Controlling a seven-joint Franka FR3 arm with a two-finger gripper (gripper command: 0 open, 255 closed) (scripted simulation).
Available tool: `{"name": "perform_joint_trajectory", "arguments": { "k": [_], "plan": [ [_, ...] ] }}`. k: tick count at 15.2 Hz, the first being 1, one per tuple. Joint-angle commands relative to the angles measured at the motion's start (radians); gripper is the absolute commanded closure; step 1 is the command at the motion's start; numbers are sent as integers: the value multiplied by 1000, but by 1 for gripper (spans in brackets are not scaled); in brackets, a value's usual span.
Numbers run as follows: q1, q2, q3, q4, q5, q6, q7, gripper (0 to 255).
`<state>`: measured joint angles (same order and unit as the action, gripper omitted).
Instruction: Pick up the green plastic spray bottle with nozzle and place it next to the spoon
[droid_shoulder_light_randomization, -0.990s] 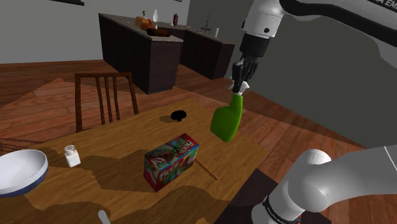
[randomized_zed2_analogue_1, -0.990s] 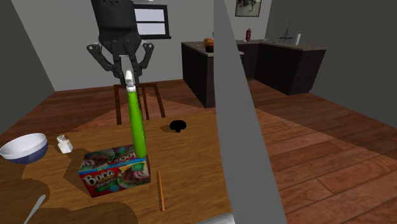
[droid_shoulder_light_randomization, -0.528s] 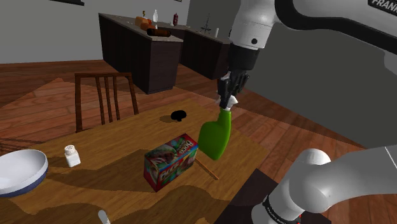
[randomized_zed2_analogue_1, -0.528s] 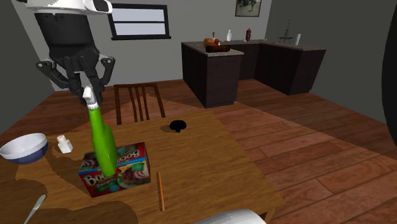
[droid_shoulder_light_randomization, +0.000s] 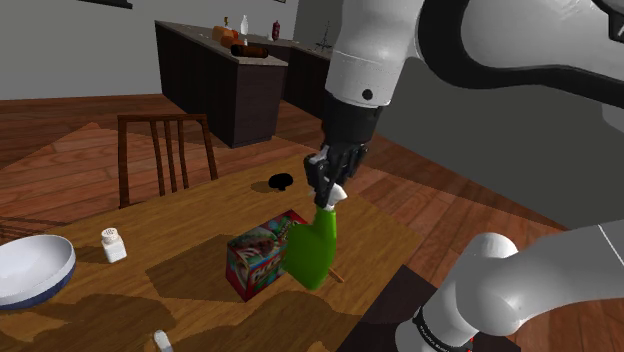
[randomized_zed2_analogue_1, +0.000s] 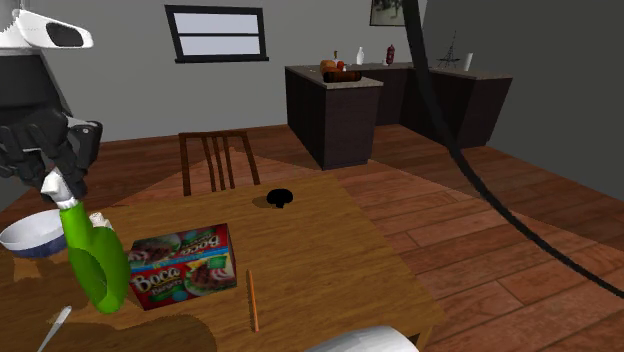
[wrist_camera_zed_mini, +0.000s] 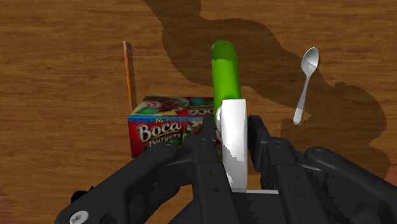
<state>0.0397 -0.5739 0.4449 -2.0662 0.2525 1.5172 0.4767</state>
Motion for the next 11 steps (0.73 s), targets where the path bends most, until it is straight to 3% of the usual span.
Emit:
{"name": "perform_joint_trajectory", "arguments": {
  "k": [1, 6, 11],
  "plan": [
    [6, 23, 46, 1, 15, 31, 46, 255],
    [12, 109, 172, 41, 31, 100, 170, 255],
    [5, 234, 313, 108, 4, 171, 311, 255]
  ]
}}
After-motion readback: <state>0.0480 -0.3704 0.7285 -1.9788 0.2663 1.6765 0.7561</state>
